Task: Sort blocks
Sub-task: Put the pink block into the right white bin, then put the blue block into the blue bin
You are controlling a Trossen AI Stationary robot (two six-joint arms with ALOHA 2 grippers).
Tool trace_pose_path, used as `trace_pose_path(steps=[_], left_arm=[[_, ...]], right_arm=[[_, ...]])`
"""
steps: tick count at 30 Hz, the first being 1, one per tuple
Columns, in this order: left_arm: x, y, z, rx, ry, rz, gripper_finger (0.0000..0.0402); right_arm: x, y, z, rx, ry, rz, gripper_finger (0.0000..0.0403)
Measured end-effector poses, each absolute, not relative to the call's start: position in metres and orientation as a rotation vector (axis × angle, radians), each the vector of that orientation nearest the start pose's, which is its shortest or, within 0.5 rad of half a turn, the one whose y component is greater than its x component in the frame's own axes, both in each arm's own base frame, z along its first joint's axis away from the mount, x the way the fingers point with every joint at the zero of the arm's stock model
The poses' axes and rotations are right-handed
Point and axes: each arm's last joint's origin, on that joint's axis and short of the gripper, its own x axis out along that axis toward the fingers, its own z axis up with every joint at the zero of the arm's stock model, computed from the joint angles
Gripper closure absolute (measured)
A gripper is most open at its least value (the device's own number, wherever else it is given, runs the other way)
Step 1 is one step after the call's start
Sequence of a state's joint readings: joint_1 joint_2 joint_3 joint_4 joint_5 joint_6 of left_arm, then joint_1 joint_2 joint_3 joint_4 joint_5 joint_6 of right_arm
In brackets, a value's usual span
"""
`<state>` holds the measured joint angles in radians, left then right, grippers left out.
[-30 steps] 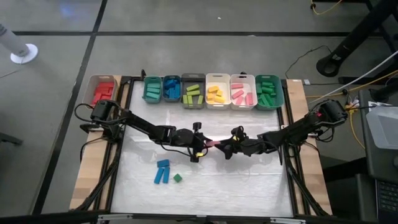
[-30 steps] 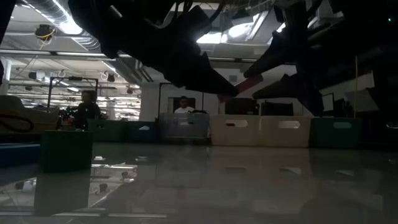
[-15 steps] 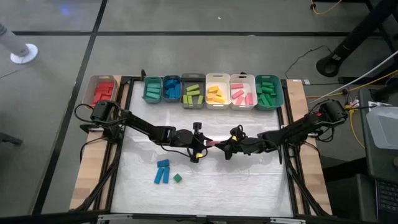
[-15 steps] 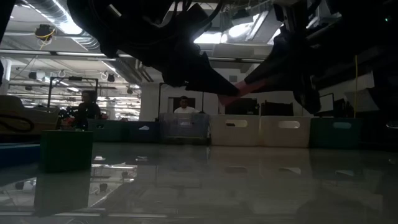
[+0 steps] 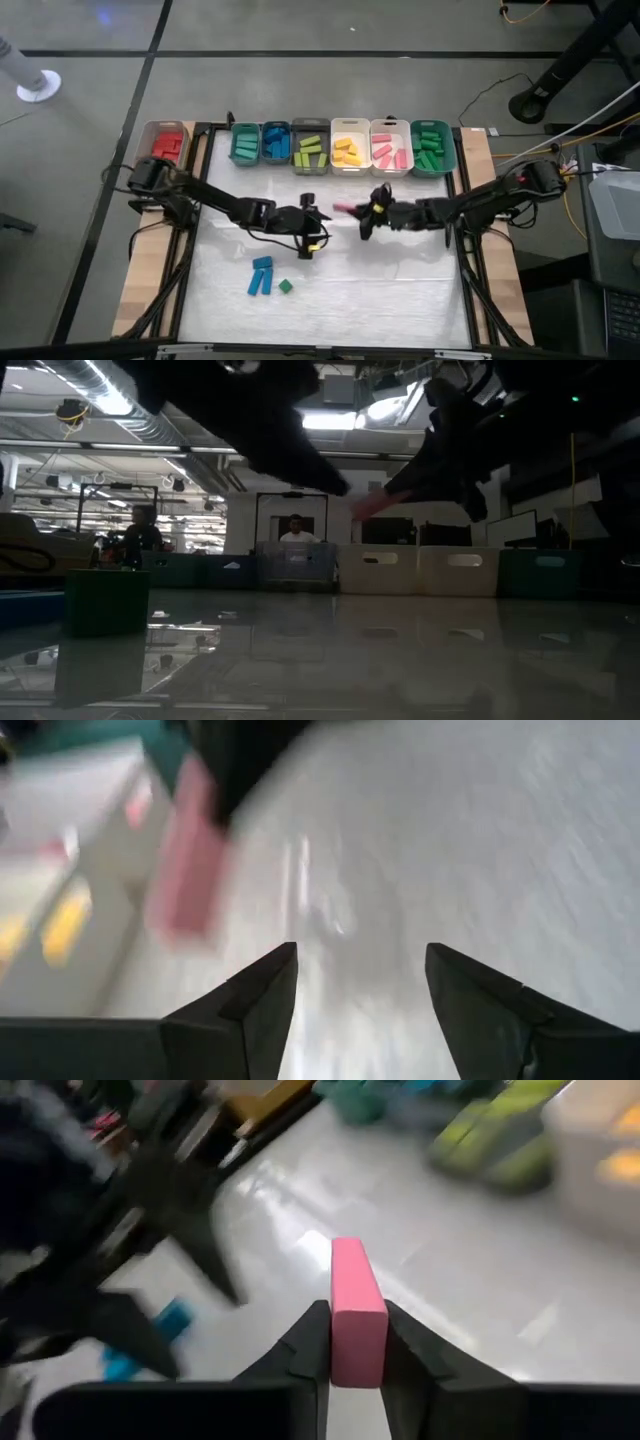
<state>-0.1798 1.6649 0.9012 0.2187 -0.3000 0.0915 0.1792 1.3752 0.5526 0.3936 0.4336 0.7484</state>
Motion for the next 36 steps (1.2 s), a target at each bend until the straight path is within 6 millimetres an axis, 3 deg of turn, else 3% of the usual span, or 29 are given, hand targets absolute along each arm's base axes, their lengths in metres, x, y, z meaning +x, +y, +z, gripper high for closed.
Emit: trace_pose_path(steps=[5, 13, 23, 29, 36], left_arm=[[0.313, -0.053, 0.202, 0.019, 0.707, 0.15, 0.0192], [0.282, -0.067, 0.189, -0.124, 0.976, 0.245, 0.0192], [0.266, -0.088, 0.184, -0.252, 1.093, 0.257, 0.0192], [0.26, -0.101, 0.183, -0.299, 1.144, 0.168, 0.0192], [0.249, -0.114, 0.181, -0.205, 1.211, 0.113, 0.0192]], right_arm=[[0.247, 0.006, 0.205, 0.502, 0.298, -0.474, 0.0331], [0.212, -0.037, 0.232, 0.27, 0.304, -0.701, 0.0337], [0.193, -0.079, 0.21, 0.236, 0.519, -0.956, 0.0326], [0.193, -0.09, 0.201, 0.249, 0.564, -1.002, 0.0315], [0.196, -0.096, 0.191, 0.295, 0.624, -0.947, 0.0274]])
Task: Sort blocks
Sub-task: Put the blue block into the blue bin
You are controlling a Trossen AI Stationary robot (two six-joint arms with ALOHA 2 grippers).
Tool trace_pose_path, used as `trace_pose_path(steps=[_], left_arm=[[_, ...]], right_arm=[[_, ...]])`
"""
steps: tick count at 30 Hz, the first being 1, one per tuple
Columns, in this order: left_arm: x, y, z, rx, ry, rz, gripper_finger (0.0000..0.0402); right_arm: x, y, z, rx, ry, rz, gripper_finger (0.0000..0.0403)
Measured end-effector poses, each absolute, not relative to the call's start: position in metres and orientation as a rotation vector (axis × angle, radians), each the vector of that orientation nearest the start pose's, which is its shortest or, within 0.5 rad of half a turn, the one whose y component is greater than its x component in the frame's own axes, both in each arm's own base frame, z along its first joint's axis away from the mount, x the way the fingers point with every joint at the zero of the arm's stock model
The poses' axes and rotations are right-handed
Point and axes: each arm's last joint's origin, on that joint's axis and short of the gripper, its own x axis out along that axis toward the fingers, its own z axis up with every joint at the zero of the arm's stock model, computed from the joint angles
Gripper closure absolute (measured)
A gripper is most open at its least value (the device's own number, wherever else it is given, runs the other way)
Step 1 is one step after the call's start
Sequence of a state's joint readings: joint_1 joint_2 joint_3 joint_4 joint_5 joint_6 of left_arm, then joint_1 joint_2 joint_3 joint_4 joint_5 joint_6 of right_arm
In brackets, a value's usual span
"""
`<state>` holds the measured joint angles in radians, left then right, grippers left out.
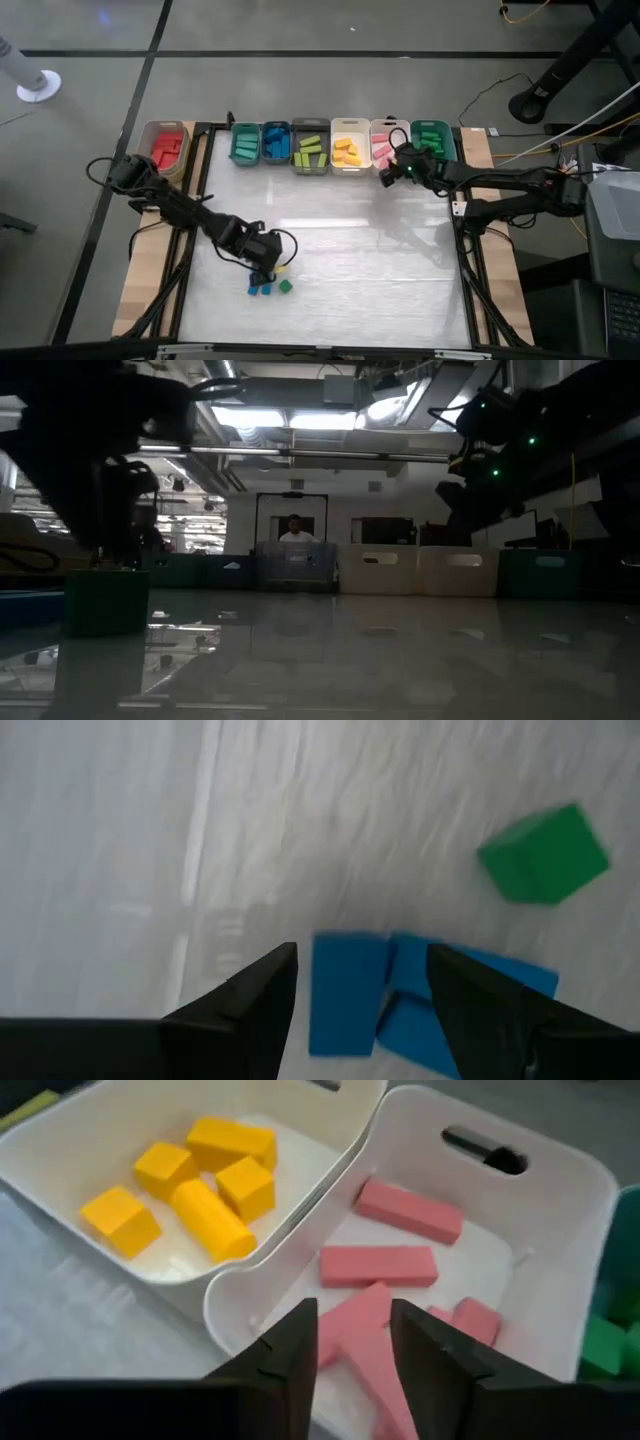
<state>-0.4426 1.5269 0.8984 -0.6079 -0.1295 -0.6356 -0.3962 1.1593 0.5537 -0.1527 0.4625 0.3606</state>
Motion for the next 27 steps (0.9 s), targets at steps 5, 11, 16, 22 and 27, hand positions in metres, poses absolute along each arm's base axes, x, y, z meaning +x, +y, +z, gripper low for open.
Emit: trace_pose_path(steps=[5, 11, 16, 22, 27], left_arm=[[0.243, -0.116, 0.178, -0.219, 1.248, 0.151, 0.0192], [0.239, -0.113, 0.168, -0.225, 1.251, 0.179, 0.0192], [0.238, -0.113, 0.157, -0.249, 1.204, 0.162, 0.0192], [0.236, -0.112, 0.146, -0.275, 1.155, 0.141, 0.0192], [0.23, -0.107, 0.141, -0.259, 1.184, 0.188, 0.0198]], right_arm=[[0.197, -0.095, 0.19, 0.299, 0.628, -0.934, 0.0238], [0.197, -0.095, 0.19, 0.299, 0.629, -0.934, 0.0213], [0.197, -0.095, 0.19, 0.299, 0.629, -0.934, 0.021], [0.198, -0.095, 0.19, 0.313, 0.633, -0.906, 0.021], [0.199, -0.093, 0.189, 0.35, 0.644, -0.826, 0.0209]])
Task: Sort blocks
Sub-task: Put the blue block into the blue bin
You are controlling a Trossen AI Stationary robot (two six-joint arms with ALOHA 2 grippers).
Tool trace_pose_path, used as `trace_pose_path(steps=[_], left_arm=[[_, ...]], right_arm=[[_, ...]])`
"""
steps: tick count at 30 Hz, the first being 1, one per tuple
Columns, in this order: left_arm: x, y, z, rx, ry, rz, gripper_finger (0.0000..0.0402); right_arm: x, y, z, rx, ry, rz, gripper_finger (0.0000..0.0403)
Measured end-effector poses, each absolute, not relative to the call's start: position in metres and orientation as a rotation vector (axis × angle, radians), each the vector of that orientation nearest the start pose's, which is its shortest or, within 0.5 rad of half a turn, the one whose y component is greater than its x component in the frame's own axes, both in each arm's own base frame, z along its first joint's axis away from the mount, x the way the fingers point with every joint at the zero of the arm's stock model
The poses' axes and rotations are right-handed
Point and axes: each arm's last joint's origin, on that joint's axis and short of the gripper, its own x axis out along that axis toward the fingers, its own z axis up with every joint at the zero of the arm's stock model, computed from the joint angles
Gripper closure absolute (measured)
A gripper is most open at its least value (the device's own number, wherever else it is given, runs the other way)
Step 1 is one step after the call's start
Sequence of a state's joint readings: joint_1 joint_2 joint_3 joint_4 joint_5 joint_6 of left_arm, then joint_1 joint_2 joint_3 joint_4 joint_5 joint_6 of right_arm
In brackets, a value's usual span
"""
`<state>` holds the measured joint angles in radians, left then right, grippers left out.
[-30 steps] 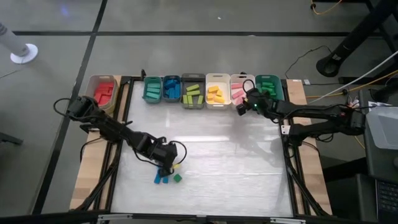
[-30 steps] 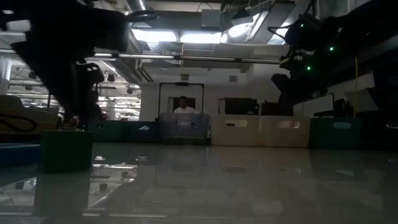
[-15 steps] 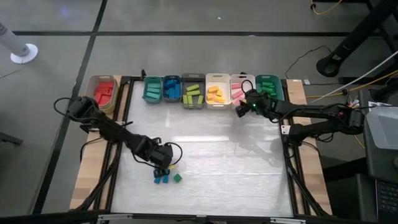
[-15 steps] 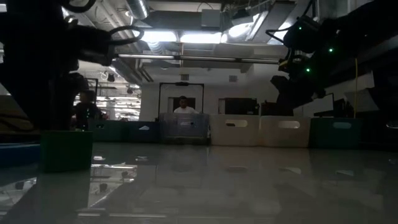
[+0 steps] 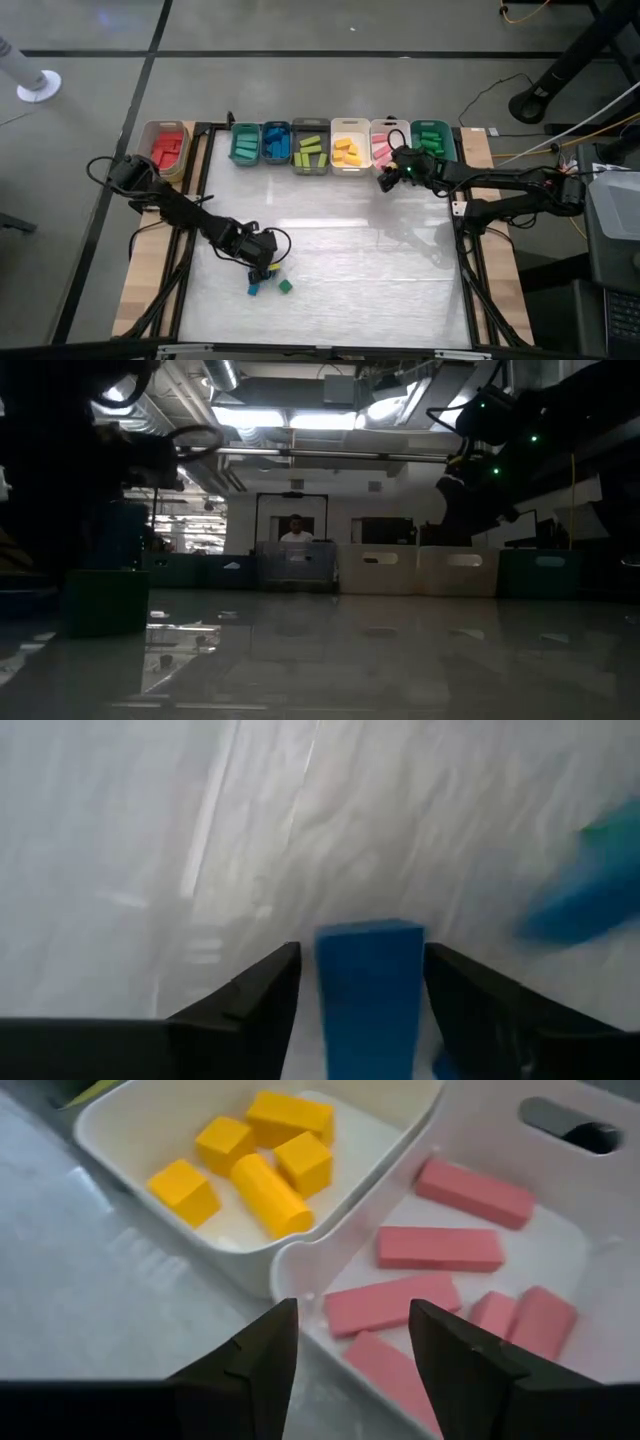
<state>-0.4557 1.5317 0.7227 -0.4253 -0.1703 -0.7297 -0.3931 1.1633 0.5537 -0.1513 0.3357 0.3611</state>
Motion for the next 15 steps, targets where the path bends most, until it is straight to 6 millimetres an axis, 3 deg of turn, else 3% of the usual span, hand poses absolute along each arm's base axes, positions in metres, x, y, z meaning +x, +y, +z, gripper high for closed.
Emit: trace_pose_path(steps=[7, 15], left_arm=[[0.2295, -0.1068, 0.1407, -0.233, 1.193, 0.181, 0.0286], [0.2364, -0.0978, 0.145, -0.195, 1.128, 0.263, 0.0287]], right_arm=[[0.2002, -0.0913, 0.1889, 0.38, 0.652, -0.759, 0.021], [0.2062, -0.0891, 0.1928, 0.436, 0.604, -0.611, 0.021]])
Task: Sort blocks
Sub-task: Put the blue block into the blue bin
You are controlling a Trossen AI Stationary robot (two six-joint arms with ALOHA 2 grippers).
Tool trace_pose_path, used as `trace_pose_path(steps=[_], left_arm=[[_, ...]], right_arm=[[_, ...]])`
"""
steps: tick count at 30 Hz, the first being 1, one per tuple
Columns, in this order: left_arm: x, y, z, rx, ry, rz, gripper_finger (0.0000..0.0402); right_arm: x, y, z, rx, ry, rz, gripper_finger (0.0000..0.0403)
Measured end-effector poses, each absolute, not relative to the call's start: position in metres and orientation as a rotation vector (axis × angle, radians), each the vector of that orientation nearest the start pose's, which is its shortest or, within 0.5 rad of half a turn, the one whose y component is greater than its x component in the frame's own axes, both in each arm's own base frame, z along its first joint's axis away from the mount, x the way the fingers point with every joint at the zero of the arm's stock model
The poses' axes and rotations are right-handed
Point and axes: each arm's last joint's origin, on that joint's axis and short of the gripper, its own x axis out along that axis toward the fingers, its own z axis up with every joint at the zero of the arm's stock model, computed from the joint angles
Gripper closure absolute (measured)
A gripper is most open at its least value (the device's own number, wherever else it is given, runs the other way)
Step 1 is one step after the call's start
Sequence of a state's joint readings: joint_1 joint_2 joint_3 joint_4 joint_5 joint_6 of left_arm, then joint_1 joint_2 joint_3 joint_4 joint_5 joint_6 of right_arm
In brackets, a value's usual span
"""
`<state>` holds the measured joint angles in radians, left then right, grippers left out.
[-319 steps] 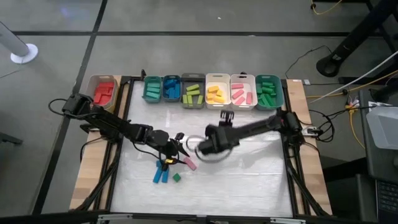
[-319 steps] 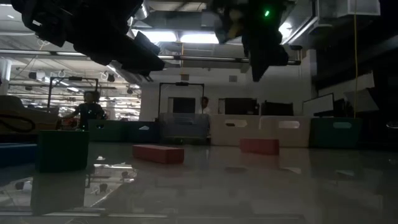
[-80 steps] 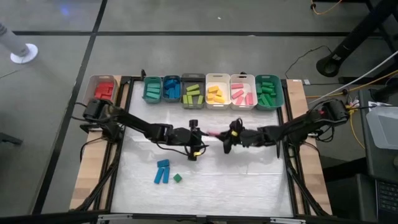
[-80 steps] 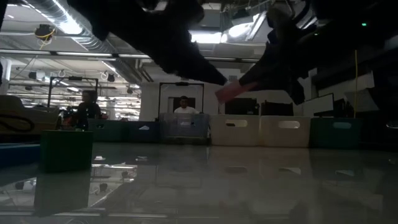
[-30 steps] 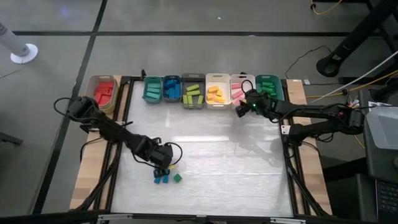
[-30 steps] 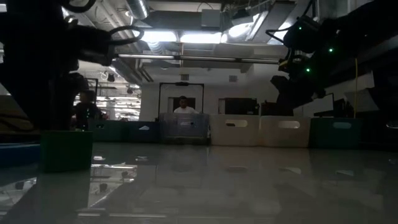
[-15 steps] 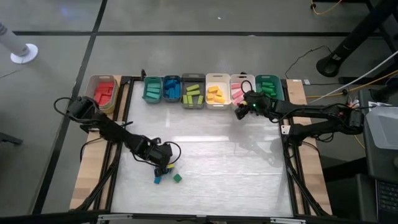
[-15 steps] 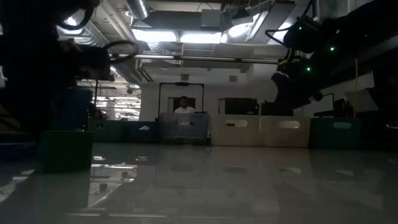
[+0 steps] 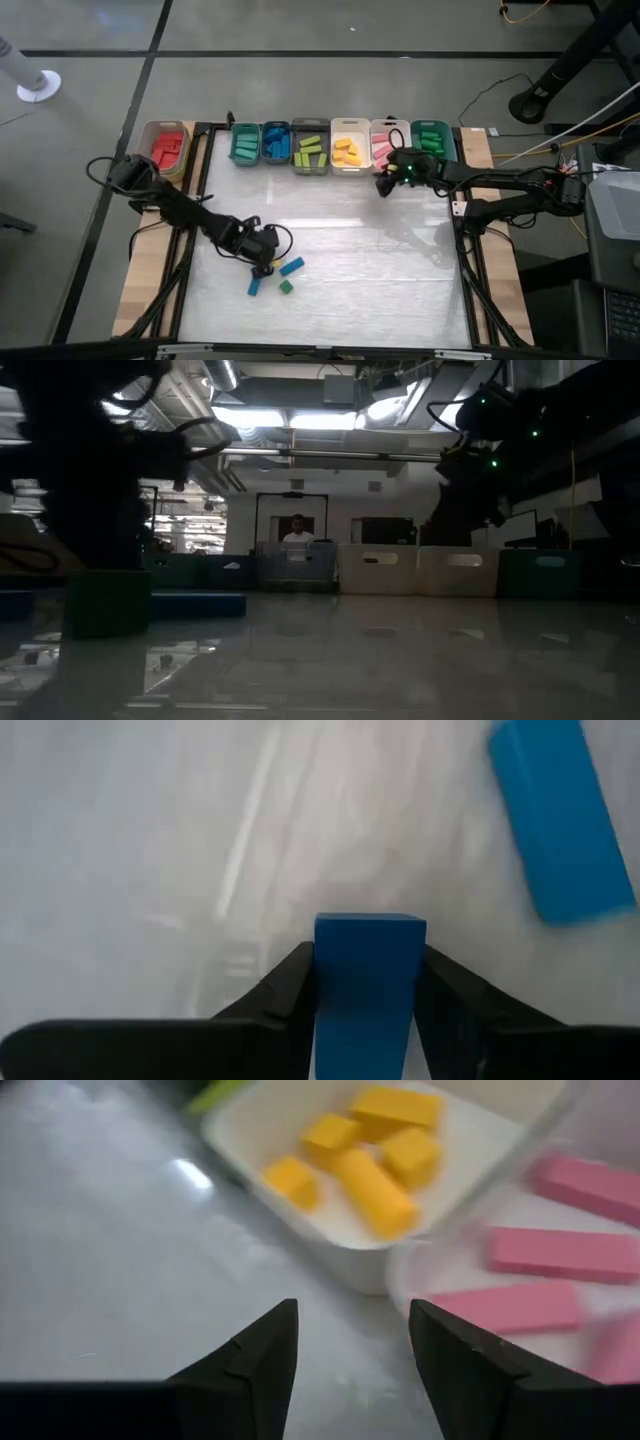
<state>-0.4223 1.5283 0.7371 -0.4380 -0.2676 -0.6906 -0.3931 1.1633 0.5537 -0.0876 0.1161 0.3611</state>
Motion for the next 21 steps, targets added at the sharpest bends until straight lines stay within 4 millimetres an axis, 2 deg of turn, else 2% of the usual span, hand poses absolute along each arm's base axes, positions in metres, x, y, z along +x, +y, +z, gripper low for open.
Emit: trace_pose_path(steps=[5, 9, 15, 21], left_arm=[[0.254, -0.076, 0.159, -0.085, 1.044, 0.327, 0.0287], [0.267, -0.048, 0.173, 0.044, 0.974, 0.435, 0.0287], [0.273, 0.003, 0.197, 0.179, 0.915, 0.643, 0.0287], [0.27, 0.057, 0.211, 0.186, 0.861, 0.819, 0.028]], right_arm=[[0.213, -0.086, 0.2, 0.483, 0.531, -0.428, 0.021], [0.219, -0.08, 0.204, 0.487, 0.495, -0.328, 0.021], [0.227, -0.053, 0.205, 0.441, 0.505, -0.244, 0.021], [0.233, -0.024, 0.206, 0.374, 0.509, -0.204, 0.021]])
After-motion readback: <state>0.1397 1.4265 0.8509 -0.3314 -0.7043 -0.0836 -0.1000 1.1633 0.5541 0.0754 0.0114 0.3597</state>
